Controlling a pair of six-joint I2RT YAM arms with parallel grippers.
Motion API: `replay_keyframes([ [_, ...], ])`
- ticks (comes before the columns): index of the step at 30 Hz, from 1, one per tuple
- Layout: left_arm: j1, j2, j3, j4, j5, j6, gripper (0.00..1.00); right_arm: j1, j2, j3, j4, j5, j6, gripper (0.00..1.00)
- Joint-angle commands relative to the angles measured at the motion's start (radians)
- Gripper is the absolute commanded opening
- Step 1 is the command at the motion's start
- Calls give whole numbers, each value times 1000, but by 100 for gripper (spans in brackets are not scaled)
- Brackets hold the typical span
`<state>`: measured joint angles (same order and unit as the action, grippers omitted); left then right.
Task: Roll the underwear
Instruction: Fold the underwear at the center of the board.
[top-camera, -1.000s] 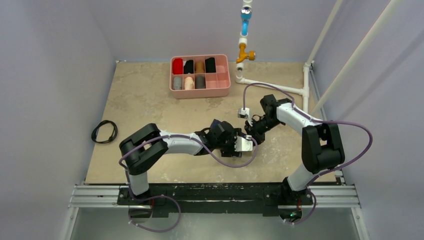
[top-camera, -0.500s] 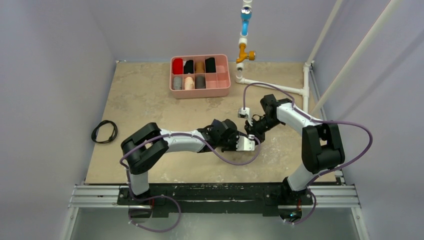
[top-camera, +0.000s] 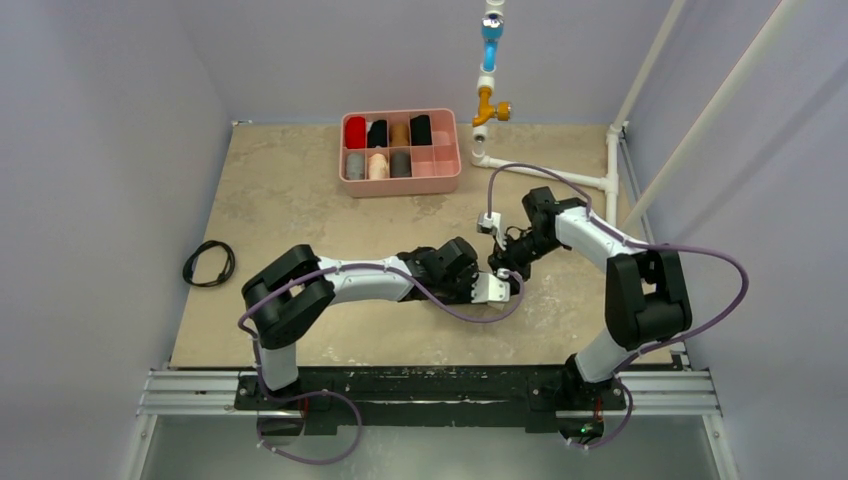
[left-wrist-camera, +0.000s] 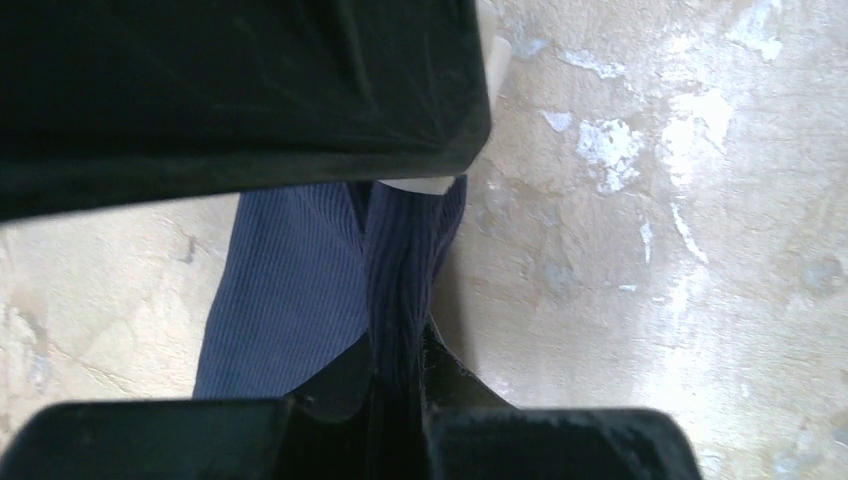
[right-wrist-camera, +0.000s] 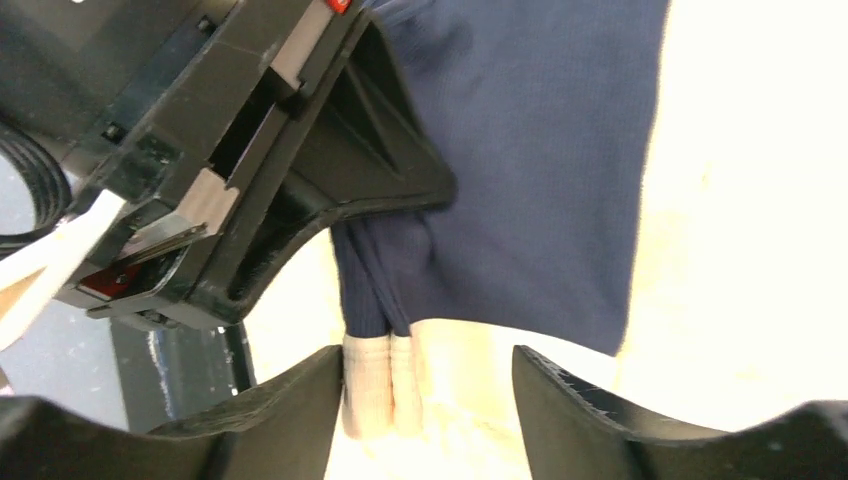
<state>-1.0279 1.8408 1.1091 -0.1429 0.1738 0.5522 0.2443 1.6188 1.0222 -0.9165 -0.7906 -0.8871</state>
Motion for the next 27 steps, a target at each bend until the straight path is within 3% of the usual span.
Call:
replay_keyframes([
  [1, 12, 4, 40, -29, 17, -53, 0, -6, -53, -2, 19, 2, 5, 66],
  [13, 115, -2, 53, -108, 200, -111, 0, -13, -139, -45, 73, 5, 27, 74],
  [23, 141, -35, -14, -82, 197, -99, 0, -17, -150, -41, 137, 20, 86, 71],
  [27, 141, -33, -21, -68, 183, -102, 0, -34, -148, -16, 89, -24, 54, 71],
])
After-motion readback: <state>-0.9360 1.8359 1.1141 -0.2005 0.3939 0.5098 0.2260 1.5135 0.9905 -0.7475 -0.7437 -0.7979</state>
